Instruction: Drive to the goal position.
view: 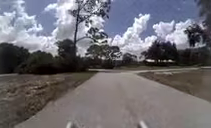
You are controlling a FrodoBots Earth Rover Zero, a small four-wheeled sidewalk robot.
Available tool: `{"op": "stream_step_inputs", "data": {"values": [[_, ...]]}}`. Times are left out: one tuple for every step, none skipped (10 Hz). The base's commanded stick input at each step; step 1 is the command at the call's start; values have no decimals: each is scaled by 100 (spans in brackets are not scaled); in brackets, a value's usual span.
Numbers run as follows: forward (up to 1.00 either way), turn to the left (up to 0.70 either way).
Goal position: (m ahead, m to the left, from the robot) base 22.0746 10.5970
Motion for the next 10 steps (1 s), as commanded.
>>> {"op": "stream_step_inputs", "data": {"values": [[100, 0], [100, 0], [100, 0], [100, 0], [100, 0], [100, 0], [100, 0], [100, 0], [100, 0], [100, 0]]}}
